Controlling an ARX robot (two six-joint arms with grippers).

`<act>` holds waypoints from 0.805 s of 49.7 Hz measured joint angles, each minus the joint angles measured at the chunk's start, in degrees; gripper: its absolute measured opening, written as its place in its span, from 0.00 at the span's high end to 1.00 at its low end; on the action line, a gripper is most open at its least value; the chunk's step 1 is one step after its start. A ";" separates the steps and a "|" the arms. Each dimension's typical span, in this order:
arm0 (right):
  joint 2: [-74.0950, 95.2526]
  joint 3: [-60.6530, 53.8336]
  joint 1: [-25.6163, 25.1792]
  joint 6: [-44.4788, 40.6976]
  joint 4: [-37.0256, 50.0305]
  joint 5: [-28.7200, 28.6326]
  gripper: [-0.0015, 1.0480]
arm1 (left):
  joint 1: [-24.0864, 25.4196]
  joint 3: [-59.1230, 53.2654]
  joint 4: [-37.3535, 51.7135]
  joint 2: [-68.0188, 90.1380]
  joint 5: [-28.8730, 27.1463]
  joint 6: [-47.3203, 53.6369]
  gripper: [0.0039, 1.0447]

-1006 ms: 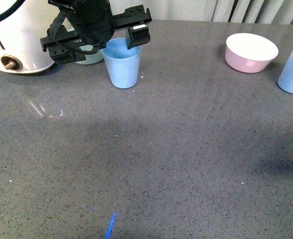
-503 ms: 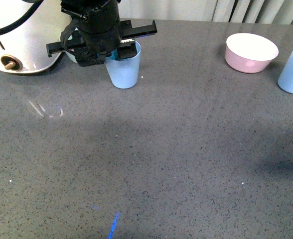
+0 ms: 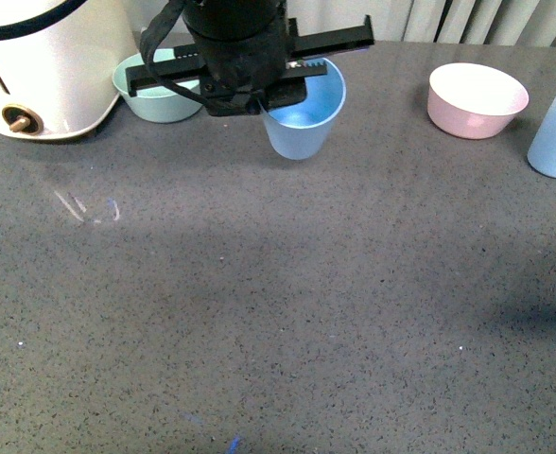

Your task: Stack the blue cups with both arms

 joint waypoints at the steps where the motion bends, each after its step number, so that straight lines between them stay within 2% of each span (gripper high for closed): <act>1: 0.00 0.00 0.00 0.00 0.00 0.00 0.09 | -0.48 -0.20 -0.20 -0.13 0.28 0.02 0.98; 18: 0.00 0.00 0.00 0.00 0.00 0.00 0.09 | -6.58 -1.92 -1.84 -0.35 1.07 0.83 0.98; 40: 0.00 0.00 0.00 0.00 0.00 -0.02 0.09 | -8.81 -1.25 -3.48 2.38 1.38 1.84 0.98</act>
